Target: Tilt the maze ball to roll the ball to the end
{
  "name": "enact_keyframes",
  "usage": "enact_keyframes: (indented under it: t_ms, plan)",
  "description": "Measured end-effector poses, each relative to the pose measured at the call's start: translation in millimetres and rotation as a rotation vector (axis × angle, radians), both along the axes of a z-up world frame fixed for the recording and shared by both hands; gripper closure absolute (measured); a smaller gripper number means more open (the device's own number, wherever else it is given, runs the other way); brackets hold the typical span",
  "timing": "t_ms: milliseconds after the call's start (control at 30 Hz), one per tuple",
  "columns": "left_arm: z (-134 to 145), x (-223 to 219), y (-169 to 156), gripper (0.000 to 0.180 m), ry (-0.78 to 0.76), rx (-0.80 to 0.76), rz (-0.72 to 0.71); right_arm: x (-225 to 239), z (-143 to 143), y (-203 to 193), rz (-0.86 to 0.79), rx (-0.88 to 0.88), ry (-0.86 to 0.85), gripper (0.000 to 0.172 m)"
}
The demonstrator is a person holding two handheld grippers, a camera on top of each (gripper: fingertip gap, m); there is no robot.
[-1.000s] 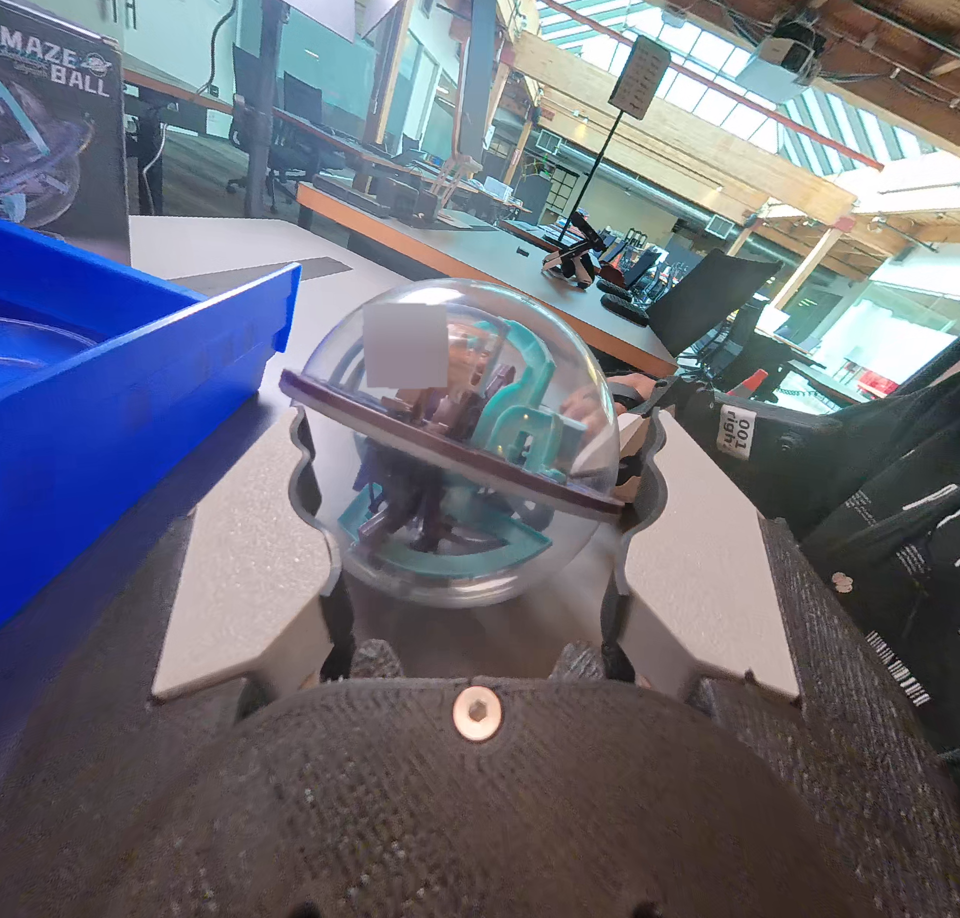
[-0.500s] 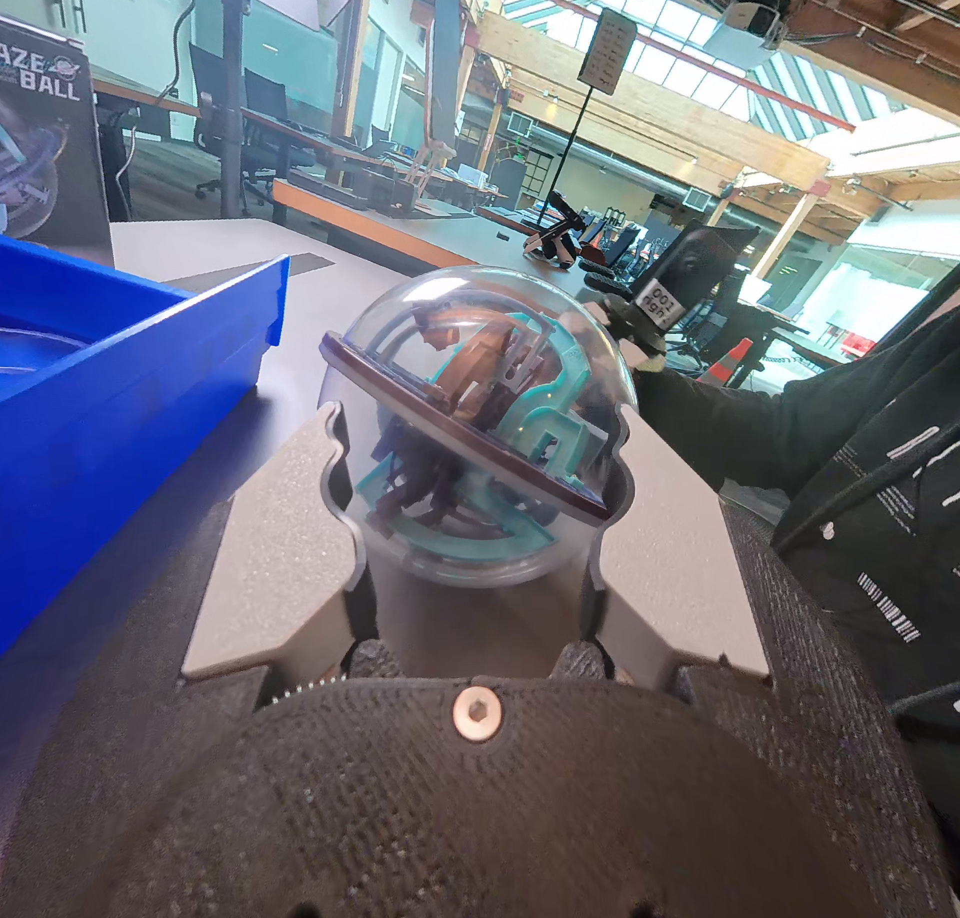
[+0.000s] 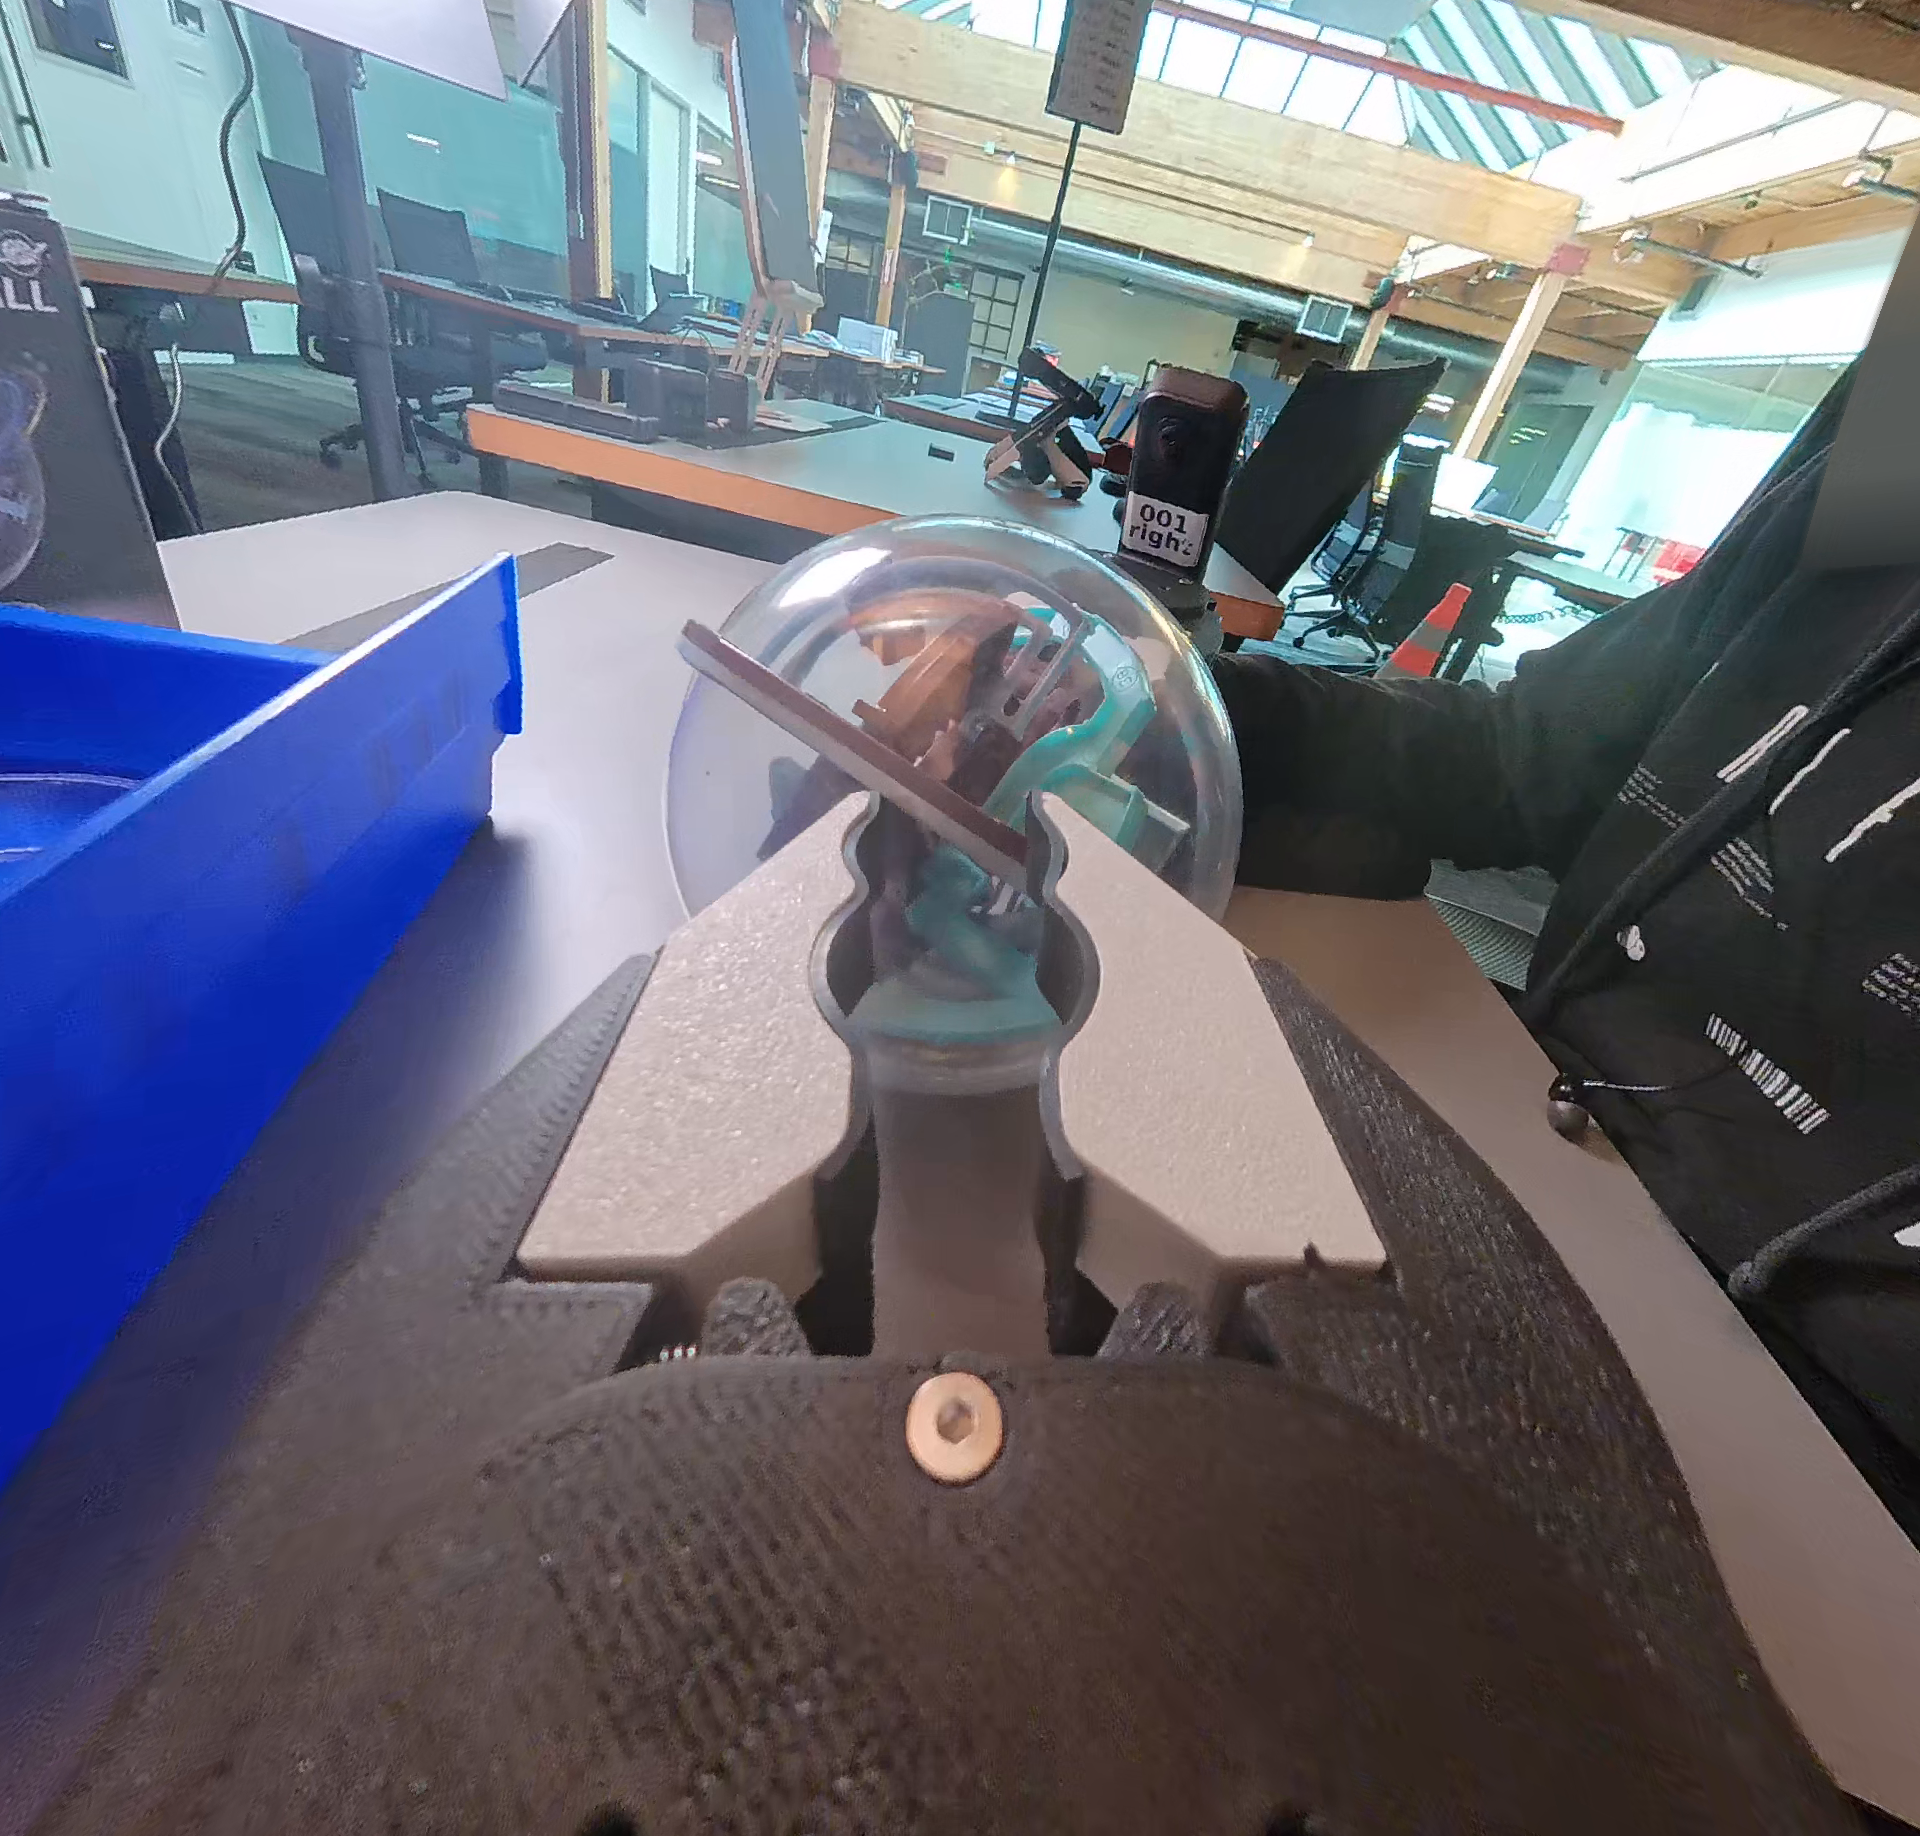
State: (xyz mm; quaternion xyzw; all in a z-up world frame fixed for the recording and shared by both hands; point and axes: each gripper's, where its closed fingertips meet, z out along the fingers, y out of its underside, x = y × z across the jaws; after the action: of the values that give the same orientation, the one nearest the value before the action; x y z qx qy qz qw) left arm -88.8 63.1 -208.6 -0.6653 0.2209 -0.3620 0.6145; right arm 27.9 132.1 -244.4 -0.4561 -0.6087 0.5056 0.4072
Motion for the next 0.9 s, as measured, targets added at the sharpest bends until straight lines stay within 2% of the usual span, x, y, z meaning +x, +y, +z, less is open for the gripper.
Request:
enact_keyframes:
  t_ms: [133, 167, 200, 300, 367, 500, 533, 633, 667, 767, 867, 900]
  plan:
    - [2, -6, 1, 0.156, -0.007, -0.008, 0.022, 5, 5, -19, 0.067, 0.116, 0.059, 0.141]
    - [3, -9, 2, 0.155, -0.018, -0.008, 0.036, 7, 8, -24, 0.092, 0.107, 0.075, 0.152]
    - [5, -13, 2, 0.15, -0.037, -0.006, 0.047, 8, 13, -26, 0.106, 0.078, 0.092, 0.154]
    - [8, -22, 7, 0.126, -0.091, -0.015, 0.098, 8, 21, -8, 0.026, 0.032, 0.12, 0.147]
    - [8, -19, 7, 0.126, -0.113, -0.032, 0.077, 6, 19, 1, -0.012, -0.004, 0.105, 0.141]
    - [8, -3, 2, 0.122, -0.13, -0.053, 0.0, 1, -1, -16, 0.076, -0.046, -0.02, 0.128]
    - [11, -3, 1, 0.122, -0.141, -0.045, 0.0, 2, -3, -20, 0.095, -0.033, -0.033, 0.128]
    - [11, -3, 1, 0.119, -0.132, -0.045, 0.006, 2, -4, -22, 0.099, -0.013, -0.035, 0.145]
    - [11, -1, 0, 0.115, -0.125, -0.048, -0.002, 2, -4, -22, 0.097, -0.011, -0.033, 0.15]
    - [3, 9, -7, 0.084, -0.098, -0.095, -0.063, 2, -4, -21, 0.091, -0.02, -0.033, 0.151]
    - [-13, 20, -13, 0.061, -0.033, -0.158, -0.105, 2, -4, -21, 0.094, -0.021, -0.032, 0.155]
    - [-18, 22, -13, 0.057, -0.004, -0.163, -0.102, 2, -4, -21, 0.094, -0.015, -0.033, 0.158]
